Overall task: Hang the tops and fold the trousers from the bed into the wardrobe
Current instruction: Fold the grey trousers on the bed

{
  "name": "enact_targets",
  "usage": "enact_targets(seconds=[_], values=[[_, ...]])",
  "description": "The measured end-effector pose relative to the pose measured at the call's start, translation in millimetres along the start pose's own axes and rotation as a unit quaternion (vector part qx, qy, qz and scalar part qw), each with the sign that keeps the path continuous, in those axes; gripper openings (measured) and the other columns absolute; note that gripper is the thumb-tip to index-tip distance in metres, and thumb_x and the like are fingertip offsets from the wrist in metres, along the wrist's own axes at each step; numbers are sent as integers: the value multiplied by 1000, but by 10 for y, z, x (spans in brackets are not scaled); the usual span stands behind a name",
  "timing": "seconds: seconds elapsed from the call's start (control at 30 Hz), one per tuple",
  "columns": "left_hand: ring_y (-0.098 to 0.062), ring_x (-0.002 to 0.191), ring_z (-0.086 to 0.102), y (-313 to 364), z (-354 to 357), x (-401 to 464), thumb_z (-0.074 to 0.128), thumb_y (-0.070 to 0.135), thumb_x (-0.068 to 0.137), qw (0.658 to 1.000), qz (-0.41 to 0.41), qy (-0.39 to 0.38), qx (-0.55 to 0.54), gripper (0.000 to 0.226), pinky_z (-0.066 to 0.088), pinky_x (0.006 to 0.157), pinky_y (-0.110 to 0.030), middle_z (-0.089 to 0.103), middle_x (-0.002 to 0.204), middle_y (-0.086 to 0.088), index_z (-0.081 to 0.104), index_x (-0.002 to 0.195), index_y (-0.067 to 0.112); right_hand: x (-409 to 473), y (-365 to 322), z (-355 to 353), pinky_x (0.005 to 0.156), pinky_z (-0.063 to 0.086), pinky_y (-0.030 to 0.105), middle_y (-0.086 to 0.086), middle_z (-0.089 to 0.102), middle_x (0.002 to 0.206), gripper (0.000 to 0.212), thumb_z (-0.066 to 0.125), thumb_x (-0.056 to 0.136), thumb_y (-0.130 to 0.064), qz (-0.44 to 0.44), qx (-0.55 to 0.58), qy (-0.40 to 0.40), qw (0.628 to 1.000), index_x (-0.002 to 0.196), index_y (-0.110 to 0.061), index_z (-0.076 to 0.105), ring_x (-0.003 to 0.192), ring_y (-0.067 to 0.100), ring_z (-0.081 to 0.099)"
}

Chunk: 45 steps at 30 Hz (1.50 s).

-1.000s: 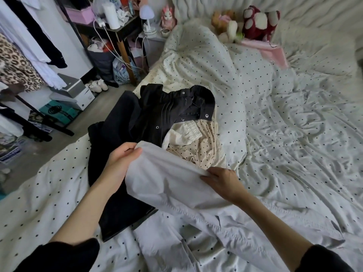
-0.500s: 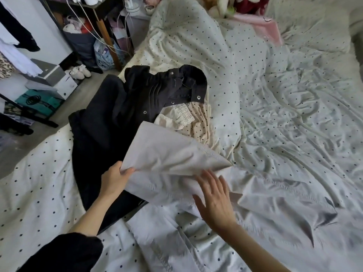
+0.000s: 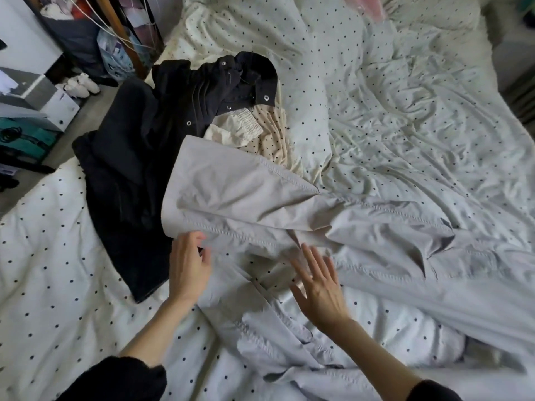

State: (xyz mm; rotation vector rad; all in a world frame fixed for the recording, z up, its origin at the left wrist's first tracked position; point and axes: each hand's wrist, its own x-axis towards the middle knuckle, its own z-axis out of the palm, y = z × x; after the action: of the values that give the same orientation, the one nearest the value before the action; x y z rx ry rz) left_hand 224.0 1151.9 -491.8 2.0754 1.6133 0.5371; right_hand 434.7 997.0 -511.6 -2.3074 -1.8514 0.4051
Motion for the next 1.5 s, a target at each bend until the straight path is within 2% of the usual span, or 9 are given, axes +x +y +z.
enact_targets(seconds=[0.17, 0.33, 0.53, 0.7, 0.9, 1.03, 1.13, 1.33, 1.5], values=[[-17, 100, 54, 103, 432, -640, 52, -1, 87, 946, 181, -268, 10, 24, 46, 85, -36, 62, 103, 0, 66, 101, 13, -616, 51, 35, 81, 52, 37, 5, 64, 112, 34, 44, 82, -38, 12, 36, 33, 999, 93, -22, 71, 102, 23, 62], [-6, 103, 47, 246, 674, -1201, 52, 30, 80, 884, 342, -318, 13, 25, 44, 88, -24, 62, 109, 5, 71, 94, 26, -1313, 285, 169, 62, 51, 28, -13, 62, 75, 32, 42, 77, -50, 40, 11, -26, 999, 76, -35, 71, 67, 9, 63], [-11, 128, 38, 426, 673, -1553, 51, 66, 78, 797, 284, -454, 277, 62, 19, 109, -39, 42, 138, 11, 40, 134, 40, -1780, 549, 127, 56, 50, 28, -15, 62, 67, 34, 55, 64, -64, 53, -82, -71, 993, 73, -35, 69, 58, 4, 62], [-8, 110, 53, 446, 437, -1745, 56, 62, 79, 823, 270, -426, 262, 50, 21, 94, -29, 59, 120, 14, 42, 119, 35, -1987, 578, -55, 51, 43, 28, -11, 57, 56, 40, 89, 42, -49, 51, -56, -30, 997, 57, -25, 60, 51, 10, 58], [-16, 88, 57, 749, -62, -1844, 48, 47, 92, 877, 213, -391, 178, 24, 38, 79, -27, 60, 92, 9, 53, 91, 24, -2280, 496, -440, 82, 38, 32, 5, 65, 102, 55, 32, 94, -56, 60, 60, -124, 989, 96, -11, 64, 100, 25, 59], [-13, 74, 52, 1028, -406, -1806, 52, 37, 93, 906, 210, -344, 131, 25, 34, 57, -25, 51, 73, 14, 42, 70, 33, -2238, 497, -638, 65, 32, 33, 14, 65, 99, 38, 36, 100, -42, 120, 99, -133, 979, 75, -14, 45, 95, 33, 60], [-13, 75, 56, 1173, -617, -1773, 50, 30, 94, 921, 199, -322, 88, 25, 43, 65, -30, 56, 77, 16, 42, 70, 35, -2103, 479, -802, 69, 36, 35, 11, 62, 108, 23, 47, 96, -38, 130, 132, -112, 976, 97, -14, 47, 97, 32, 59], [-19, 94, 56, 1178, -821, -1597, 58, 39, 88, 836, 158, -449, 272, 24, 36, 66, -27, 42, 90, 9, 48, 81, 18, -1799, 497, -1126, 84, 38, 32, 8, 58, 111, 28, 52, 94, -33, 77, 12, -24, 997, 104, -10, 66, 110, 28, 49], [-13, 65, 41, 1040, -974, -1439, 62, 46, 82, 824, 167, -426, 334, 44, 22, 51, -21, 38, 63, 8, 32, 62, 21, -1722, 474, -1230, 87, 32, 33, 6, 64, 109, 29, 47, 95, -36, 94, -33, -51, 994, 102, -12, 62, 109, 27, 54]])
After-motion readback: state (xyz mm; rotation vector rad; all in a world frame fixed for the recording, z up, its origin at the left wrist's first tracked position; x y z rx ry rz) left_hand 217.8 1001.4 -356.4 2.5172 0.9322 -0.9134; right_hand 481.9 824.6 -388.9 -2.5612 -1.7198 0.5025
